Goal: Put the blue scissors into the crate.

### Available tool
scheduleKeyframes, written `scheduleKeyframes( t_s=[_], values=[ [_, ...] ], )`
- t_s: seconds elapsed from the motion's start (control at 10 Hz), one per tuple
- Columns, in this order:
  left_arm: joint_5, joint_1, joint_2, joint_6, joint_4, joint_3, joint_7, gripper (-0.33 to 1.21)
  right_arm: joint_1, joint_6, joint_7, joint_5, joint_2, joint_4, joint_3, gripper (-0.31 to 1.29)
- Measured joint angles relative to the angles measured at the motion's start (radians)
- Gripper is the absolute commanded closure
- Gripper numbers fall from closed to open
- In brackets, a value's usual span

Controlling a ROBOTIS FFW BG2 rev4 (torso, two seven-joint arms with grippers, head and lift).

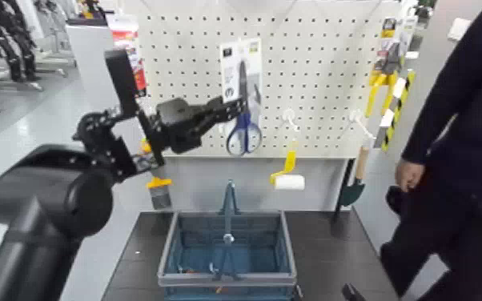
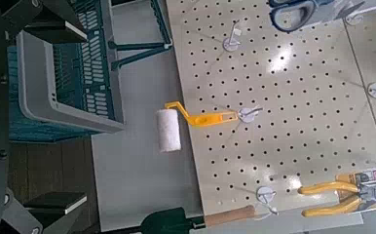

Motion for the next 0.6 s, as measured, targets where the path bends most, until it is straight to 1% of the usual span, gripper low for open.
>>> scheduleKeyframes(
  t_s=[0.2, 0.6],
  values=[
    [0.002, 0.059, 0.009, 0.036, -0.015, 0.025, 0.003, 1.18, 0.001, 0.003, 0.005, 0.000, 0.002, 0.001, -0.004, 0.15],
    [-0.033, 0.144, 0.012, 0.089, -0.010, 0.089, -0.015, 1.18, 0.001, 0.008, 0.008, 0.000, 0.002, 0.001, -0.004, 0.15]
  ],
)
